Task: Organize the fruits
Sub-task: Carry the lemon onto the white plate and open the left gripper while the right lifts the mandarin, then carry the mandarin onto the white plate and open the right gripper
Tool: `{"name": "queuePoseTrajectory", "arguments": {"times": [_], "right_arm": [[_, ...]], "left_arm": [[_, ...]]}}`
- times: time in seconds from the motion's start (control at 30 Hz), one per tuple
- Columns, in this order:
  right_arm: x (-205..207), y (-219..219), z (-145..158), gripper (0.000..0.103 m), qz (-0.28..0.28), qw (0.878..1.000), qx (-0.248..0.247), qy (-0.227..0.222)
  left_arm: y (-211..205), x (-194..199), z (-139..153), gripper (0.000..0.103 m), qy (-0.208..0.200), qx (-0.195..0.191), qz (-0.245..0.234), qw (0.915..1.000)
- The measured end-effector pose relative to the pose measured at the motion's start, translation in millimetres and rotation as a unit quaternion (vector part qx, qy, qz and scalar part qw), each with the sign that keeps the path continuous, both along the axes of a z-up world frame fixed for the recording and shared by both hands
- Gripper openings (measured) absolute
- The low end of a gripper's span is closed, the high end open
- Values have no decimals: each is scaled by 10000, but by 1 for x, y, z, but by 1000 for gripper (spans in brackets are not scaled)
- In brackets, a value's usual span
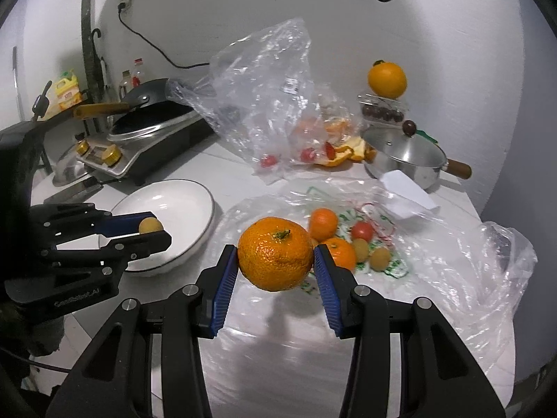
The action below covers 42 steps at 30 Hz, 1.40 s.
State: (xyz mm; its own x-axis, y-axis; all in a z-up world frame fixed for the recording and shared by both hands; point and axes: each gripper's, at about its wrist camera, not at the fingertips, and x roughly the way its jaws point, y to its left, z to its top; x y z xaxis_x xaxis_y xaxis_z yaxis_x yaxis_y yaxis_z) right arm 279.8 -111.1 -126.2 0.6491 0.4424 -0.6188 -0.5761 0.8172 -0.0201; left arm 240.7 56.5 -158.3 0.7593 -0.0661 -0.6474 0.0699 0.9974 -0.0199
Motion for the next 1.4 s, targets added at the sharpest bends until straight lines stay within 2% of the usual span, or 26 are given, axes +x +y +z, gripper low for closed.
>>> {"name": "queuePoseTrajectory", "arguments": {"times": [0.63, 1.03, 1.4], "right_arm": [[-16, 69, -2, 47, 406, 9991, -133, 28], [-13, 93, -16, 47, 558, 9981, -185, 167], [-7, 114, -21, 47, 686, 9969, -289, 255]], "left_arm": [[68, -21, -17, 27, 50, 63, 528, 9986], [84, -20, -38, 27, 261, 236, 708, 9969], [94, -18, -41, 31, 320, 35, 679, 9972]]}}
